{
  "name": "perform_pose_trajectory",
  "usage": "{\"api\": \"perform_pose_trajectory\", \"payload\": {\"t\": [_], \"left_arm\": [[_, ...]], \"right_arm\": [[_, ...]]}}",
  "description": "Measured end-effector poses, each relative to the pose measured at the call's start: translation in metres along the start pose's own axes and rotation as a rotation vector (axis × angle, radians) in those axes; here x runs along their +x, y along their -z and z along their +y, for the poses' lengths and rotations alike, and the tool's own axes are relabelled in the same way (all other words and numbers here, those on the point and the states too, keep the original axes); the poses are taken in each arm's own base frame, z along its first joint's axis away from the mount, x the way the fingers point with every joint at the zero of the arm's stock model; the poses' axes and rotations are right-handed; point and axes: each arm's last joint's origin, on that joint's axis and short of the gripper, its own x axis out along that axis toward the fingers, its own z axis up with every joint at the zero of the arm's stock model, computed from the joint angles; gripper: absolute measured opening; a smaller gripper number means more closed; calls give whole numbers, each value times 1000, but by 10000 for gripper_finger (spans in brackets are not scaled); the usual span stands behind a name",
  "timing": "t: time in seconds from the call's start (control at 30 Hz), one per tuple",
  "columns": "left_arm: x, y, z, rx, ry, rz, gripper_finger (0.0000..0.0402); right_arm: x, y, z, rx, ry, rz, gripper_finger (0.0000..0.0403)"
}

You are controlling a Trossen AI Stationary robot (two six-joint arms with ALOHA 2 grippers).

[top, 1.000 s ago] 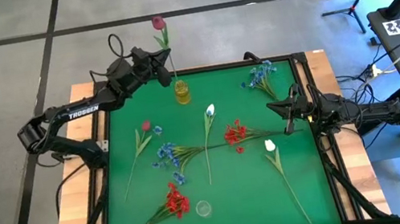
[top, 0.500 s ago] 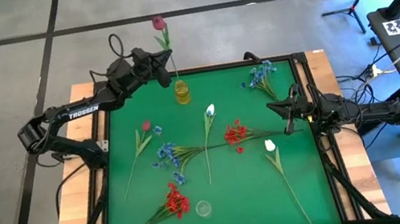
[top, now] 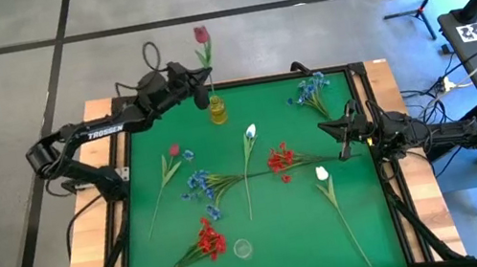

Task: Sort flowers into vase by color
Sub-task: Put the top red tulip into the yellow vase

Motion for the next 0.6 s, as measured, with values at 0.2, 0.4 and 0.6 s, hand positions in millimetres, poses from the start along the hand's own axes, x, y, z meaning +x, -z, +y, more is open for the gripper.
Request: {"api": "perform_pose_trajectory", "payload": {"t": [0.2,0.4,0.6], "left_arm": [[14,21,0,2,-46,34,15],[12,23,1,33,-81,82,66],[5,20,-4,71,-102,200,128]], "right_arm": [[0,0,0,0,0,0,19],[0,0,0,0,0,1,19],[0,0,0,0,0,1,19]]}}
